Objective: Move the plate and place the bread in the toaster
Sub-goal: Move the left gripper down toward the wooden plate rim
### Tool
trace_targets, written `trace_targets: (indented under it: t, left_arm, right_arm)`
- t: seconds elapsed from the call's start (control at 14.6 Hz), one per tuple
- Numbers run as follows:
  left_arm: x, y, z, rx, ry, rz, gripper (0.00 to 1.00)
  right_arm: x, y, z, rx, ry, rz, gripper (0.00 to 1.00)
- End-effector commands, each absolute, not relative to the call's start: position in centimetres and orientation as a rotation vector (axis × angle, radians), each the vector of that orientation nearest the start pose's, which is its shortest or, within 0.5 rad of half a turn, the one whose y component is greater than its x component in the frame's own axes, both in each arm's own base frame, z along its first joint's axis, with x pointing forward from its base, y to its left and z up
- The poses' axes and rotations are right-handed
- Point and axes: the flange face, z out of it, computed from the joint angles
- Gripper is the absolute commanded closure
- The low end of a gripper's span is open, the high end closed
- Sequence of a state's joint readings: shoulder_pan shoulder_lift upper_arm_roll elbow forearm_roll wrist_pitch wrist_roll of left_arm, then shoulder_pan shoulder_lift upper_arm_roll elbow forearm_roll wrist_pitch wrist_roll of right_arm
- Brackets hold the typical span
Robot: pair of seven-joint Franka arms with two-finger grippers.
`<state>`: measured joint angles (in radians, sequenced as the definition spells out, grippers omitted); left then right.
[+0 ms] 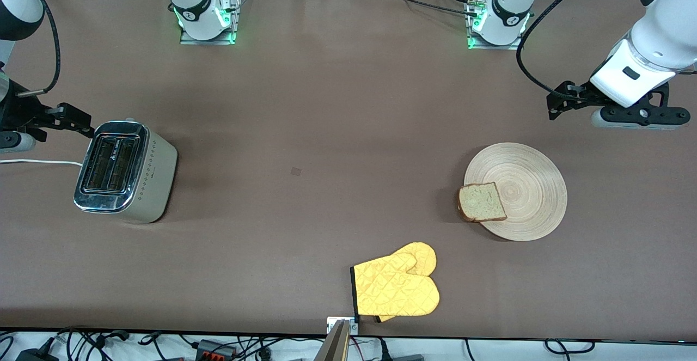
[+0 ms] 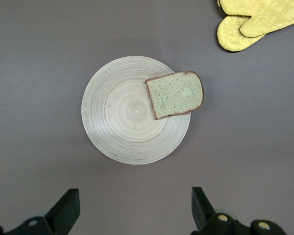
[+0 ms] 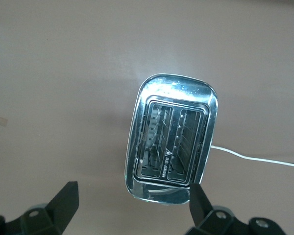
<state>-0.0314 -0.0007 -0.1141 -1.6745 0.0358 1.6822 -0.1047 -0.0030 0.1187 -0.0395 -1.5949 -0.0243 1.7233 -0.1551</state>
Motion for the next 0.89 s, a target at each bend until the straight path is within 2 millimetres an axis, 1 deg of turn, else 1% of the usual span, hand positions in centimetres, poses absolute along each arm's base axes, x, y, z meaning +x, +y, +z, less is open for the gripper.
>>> trace_targets:
  t: [0.0,0.14,0.55,0.68,0.75,0.82]
  left_arm:
    - [55.78,-8.20,59.07,-3.078,0.071,-0.023,0.00]
    - [55.64,-8.70,59.13,-3.077,0.084,-0.021,0.00]
    - [55.72,-8.71,59.14,-3.078,0.085,-0.026,0.00]
    - [55.93,-8.64,58.79,-3.077,0.099,-0.016,0.00]
    - [56.01,-8.54,59.04,-3.086,0.082,-0.021,0.00]
    - [56.34,-8.39,58.37,-3.087,0.077,0.005,0.00]
  right_arm:
    - [59.98,-2.35,56.42,-3.178,-0.206,-0.006,0.00]
    - [59.97,-2.47,56.42,-3.181,-0.209,-0.005,0.00]
    - [59.98,-2.56,56.49,-3.181,-0.207,-0.007,0.00]
    - [59.98,-2.56,56.43,-3.181,-0.207,-0.007,0.00]
    - [59.99,-2.56,56.51,-3.182,-0.207,-0.010,0.00]
    - [60.00,-2.56,56.51,-3.182,-0.207,-0.010,0.00]
